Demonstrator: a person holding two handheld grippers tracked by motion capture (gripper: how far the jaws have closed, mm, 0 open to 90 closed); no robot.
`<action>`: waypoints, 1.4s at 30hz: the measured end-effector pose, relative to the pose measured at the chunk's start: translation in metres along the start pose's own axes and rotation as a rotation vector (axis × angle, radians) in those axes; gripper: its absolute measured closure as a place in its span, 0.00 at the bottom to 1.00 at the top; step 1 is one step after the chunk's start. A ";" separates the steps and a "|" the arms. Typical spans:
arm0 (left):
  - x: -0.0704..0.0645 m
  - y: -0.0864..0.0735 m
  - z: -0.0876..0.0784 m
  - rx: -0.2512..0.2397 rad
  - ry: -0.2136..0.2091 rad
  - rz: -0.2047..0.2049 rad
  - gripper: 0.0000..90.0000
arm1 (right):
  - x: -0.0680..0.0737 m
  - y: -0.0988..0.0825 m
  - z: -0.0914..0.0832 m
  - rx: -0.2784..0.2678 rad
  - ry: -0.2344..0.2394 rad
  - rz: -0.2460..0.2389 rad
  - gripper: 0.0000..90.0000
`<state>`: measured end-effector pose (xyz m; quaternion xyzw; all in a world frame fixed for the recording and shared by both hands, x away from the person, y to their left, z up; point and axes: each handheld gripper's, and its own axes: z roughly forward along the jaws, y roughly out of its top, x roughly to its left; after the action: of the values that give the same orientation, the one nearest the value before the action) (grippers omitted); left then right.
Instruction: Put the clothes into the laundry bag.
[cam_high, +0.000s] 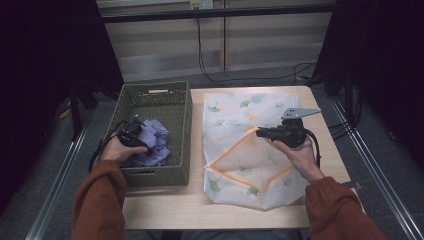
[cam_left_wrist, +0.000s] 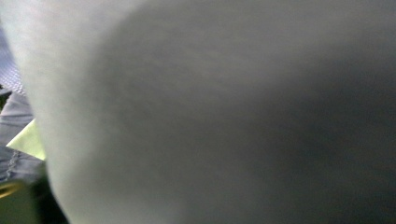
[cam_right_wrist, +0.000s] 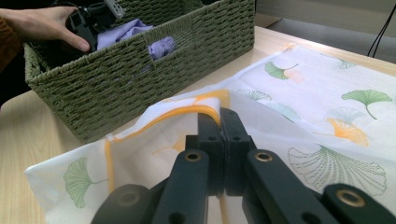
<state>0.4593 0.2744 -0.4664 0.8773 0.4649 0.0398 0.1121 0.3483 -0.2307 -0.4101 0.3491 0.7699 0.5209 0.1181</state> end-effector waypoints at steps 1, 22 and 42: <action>0.000 0.000 -0.002 -0.007 -0.013 0.004 0.16 | 0.000 0.000 0.000 0.001 0.000 0.000 1.00; -0.007 -0.002 -0.015 -0.063 -0.054 0.021 0.79 | 0.000 0.000 0.000 -0.004 -0.001 -0.003 1.00; -0.013 -0.018 -0.067 -0.325 -0.064 0.041 0.84 | 0.000 0.002 -0.002 -0.004 0.011 0.002 1.00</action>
<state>0.4262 0.2839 -0.4051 0.8577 0.4306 0.0888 0.2666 0.3478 -0.2316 -0.4080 0.3467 0.7692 0.5245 0.1142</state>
